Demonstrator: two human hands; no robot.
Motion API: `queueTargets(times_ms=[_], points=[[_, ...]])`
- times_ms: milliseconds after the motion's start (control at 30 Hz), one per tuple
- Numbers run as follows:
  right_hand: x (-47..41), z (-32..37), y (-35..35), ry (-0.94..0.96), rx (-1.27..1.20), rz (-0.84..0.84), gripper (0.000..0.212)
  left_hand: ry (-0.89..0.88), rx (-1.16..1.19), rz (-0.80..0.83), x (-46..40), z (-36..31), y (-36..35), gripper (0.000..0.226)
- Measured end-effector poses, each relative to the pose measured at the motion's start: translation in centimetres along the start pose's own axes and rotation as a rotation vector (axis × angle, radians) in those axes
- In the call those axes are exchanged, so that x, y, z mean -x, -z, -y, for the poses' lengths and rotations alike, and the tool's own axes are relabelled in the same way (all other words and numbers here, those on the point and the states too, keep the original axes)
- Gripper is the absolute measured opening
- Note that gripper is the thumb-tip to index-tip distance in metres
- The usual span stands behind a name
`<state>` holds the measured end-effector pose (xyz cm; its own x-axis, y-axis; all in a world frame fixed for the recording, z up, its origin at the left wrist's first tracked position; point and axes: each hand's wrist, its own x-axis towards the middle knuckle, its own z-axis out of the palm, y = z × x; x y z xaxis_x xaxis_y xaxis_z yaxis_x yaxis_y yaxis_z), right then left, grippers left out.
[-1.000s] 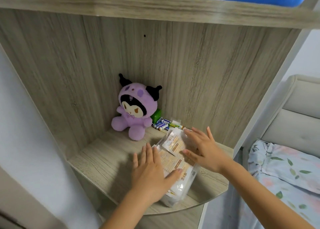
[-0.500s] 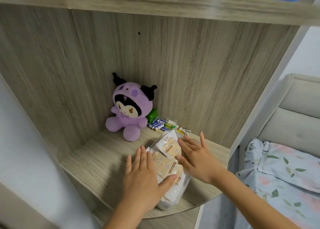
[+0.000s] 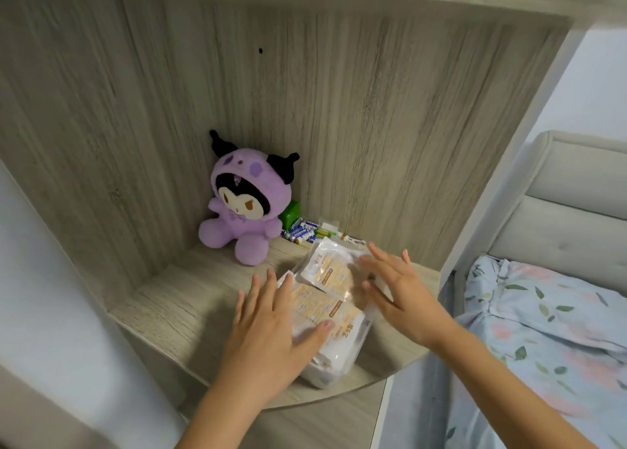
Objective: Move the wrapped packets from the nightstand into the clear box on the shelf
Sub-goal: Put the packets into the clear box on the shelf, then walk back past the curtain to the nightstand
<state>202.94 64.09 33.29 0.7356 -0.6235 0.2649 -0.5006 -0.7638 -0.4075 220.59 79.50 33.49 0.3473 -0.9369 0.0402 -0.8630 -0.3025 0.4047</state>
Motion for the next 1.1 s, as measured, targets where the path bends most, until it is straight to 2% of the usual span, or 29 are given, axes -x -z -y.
queueTargets(times_ms=[67,133,200,267,333,500,633,733,967,1100], points=[[1.0,0.5,0.7,-0.064,0.021,-0.041,0.031,-0.079,0.076,-0.113,0.8,0.8,-0.1,0.096],[2.3,1.2,1.2,-0.137,0.089,-0.059,0.031,-0.219,0.134,-0.258,1.0,1.5,-0.2,0.062],[4.0,2.2,1.7,-0.227,0.147,-0.085,0.032,-0.381,0.151,-0.321,1.1,2.0,0.4,0.037],[6.4,3.5,1.7,-0.344,0.175,-0.104,0.03,-0.519,0.134,-0.259,1.9,2.3,1.1,0.021],[9.3,5.2,1.3,-0.482,0.198,-0.082,0.027,-0.655,0.093,-0.13,3.1,2.1,1.7,0.005],[18.9,9.8,-0.4,-0.829,0.29,0.146,0.03,-0.899,-0.018,0.337,6.9,0.3,-0.5,0.028],[29.1,15.3,-0.3,-1.124,0.285,0.071,0.029,-1.08,-0.113,0.532,9.7,-3.3,-4.4,0.026],[36.3,19.4,0.3,-1.338,0.342,0.043,0.031,-1.222,-0.215,0.549,12.6,-6.8,-6.1,0.025],[47.4,27.8,1.8,-1.657,0.434,-0.144,0.034,-1.568,-0.158,0.428,21.0,-16.1,-6.9,0.026],[54.2,33.4,1.7,-1.821,0.423,-0.213,0.034,-1.712,-0.142,0.53,28.6,-19.0,-9.3,0.029]])
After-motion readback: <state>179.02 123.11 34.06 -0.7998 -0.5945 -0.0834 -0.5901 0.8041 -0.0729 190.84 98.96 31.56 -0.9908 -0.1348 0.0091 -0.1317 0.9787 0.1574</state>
